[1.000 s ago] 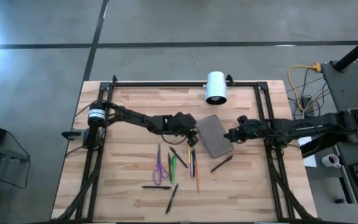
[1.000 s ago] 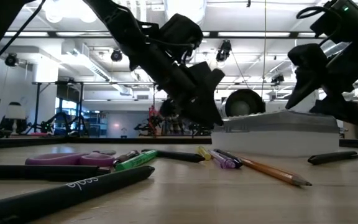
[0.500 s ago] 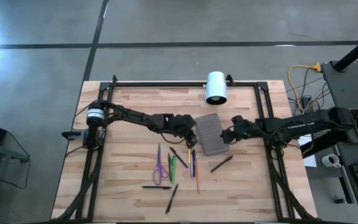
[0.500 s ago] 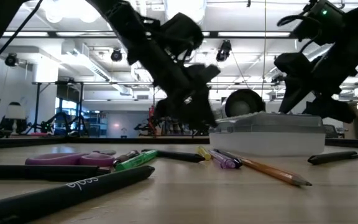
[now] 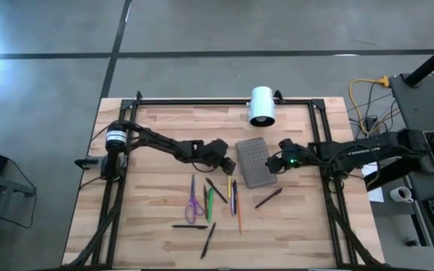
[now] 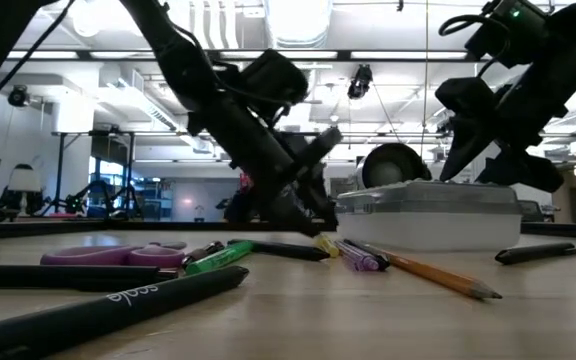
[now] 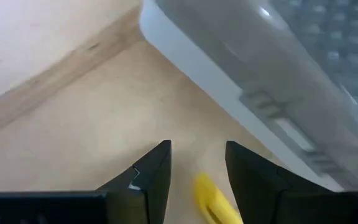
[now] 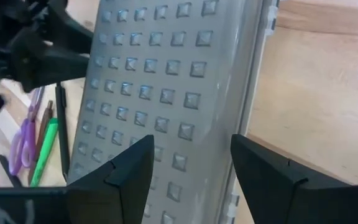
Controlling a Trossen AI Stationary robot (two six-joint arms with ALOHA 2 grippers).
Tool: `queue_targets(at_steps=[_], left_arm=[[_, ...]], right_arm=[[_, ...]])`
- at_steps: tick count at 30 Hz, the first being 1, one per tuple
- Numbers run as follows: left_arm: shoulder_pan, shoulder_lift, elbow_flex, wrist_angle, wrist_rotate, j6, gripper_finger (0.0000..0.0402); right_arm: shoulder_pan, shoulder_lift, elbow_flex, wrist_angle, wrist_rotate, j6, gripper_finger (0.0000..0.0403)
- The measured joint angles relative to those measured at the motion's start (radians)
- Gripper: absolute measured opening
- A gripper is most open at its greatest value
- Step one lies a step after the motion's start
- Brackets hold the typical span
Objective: Pick & place school supplies into a supply box
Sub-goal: Open the black supply box
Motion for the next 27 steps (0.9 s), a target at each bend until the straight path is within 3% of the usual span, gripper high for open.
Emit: queue_targets(at_steps=[4,11,27], left_arm=[[0.003,0.05,0.072,-0.016,-0.004,0.026,0.0136],[0.002,0.118,0.218,-0.191,-0.006,0.114,0.0136],[-0.039,-0.022,0.15,-0.167,-0.03,0.157,0.0136]], right_arm=[[0.0,0.023,0.018,0.017,0.001,-0.003,0.0205],[-0.001,0.073,0.036,0.003,0.007,-0.006,0.0206],[0.0,0.069,0.032,-0.045,0.002,-0.003,0.0205]])
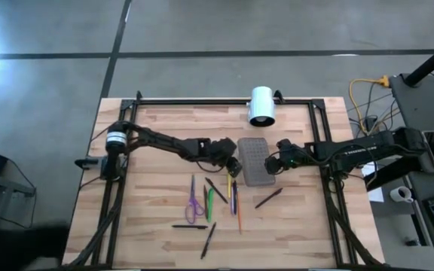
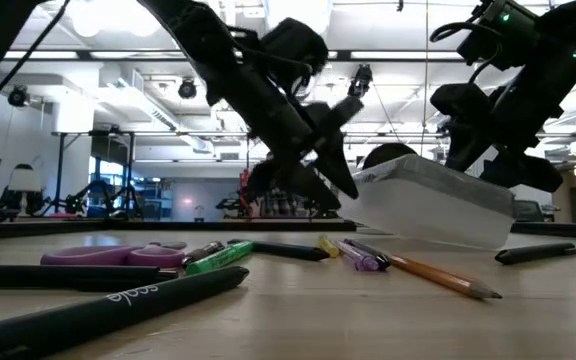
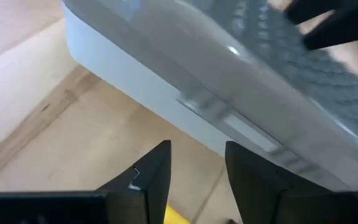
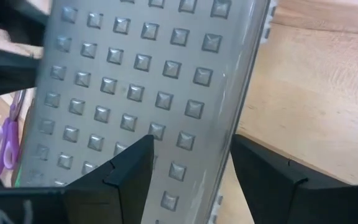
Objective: Pick & place school supplies into a supply box
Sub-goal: Open the black supply box
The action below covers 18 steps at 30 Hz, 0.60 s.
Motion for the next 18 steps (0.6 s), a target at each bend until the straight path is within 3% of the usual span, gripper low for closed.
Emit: queue_targets(at_steps=[18], left_arm=[[-0.008,-0.073,-0.079,-0.006,-0.063,-0.031,0.0136]], right_arm=[[0.0,0.039,0.009,-0.026,0.003,0.0,0.0206]])
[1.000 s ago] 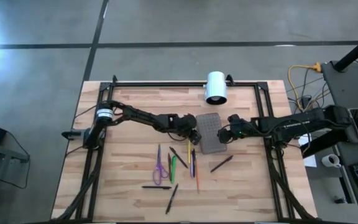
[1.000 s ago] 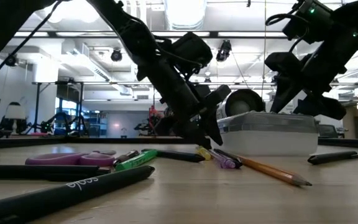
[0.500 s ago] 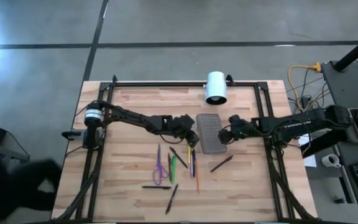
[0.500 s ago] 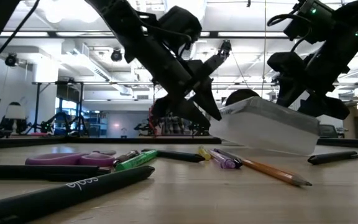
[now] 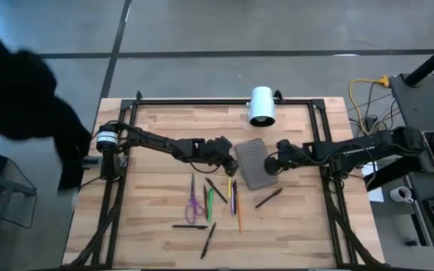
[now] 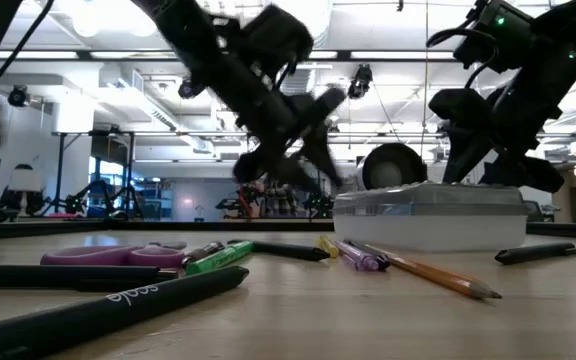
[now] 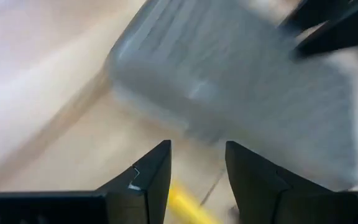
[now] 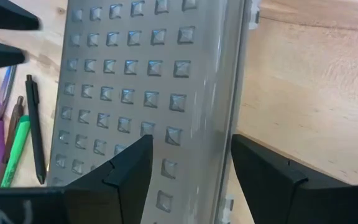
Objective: Pick & place school supplies into a supply box
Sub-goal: Open the black supply box
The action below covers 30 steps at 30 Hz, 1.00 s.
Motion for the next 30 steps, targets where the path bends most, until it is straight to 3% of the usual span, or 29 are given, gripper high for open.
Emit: queue_targets(at_steps=[4,8,12,17,22,30], left_arm=[[-0.002,-0.002,-0.101,0.064,0.001,-0.164,0.0136],[-0.002,-0.003,-0.252,0.439,0.066,-0.356,0.0136],[0.004,0.0,-0.374,0.775,0.077,-0.54,0.0136],[0.007,0.003,-0.4,0.794,0.106,-0.596,0.0136],[0.007,0.063,-0.324,0.784,0.118,-0.596,0.0136],[-0.002,0.132,-0.199,0.61,0.141,-0.588,0.0136]], right_arm=[[0.002,-0.04,0.016,-0.029,0.02,-0.014,0.0205],[0.0,-0.08,0.089,-0.133,0.11,-0.059,0.0205],[-0.001,-0.071,0.163,-0.243,0.107,-0.141,0.0205],[-0.002,-0.028,0.193,-0.226,0.098,-0.183,0.0205],[-0.005,0.057,0.191,-0.196,0.079,-0.188,0.0205],[-0.006,0.14,0.192,-0.145,0.044,-0.188,0.0206]])
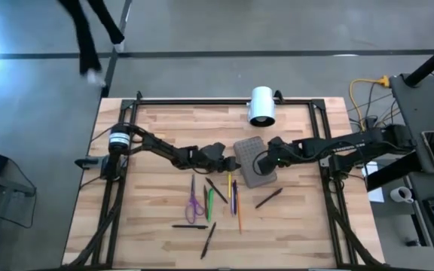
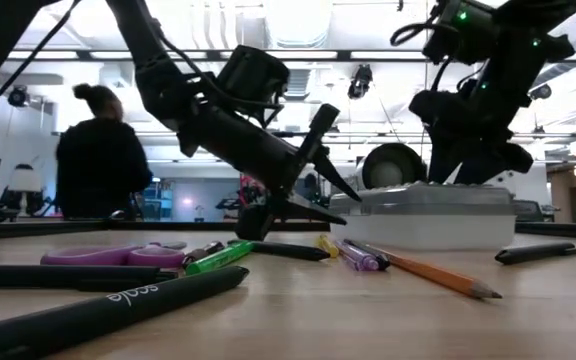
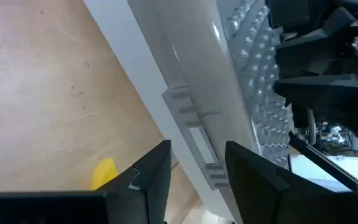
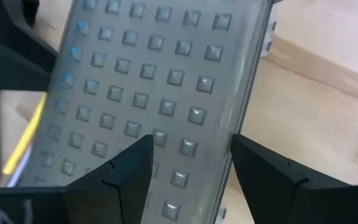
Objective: Pick & place school supplies into a supply box
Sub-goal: Open the black supply box
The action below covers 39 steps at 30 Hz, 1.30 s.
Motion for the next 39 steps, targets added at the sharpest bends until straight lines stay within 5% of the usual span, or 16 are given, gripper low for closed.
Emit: queue_targets(at_steps=[39], left_arm=[[0.008,0.011,-0.03,0.258,-0.05,0.08,0.0136]], right_arm=[[0.0,0.013,-0.011,-0.003,-0.03,-0.025,0.0206]])
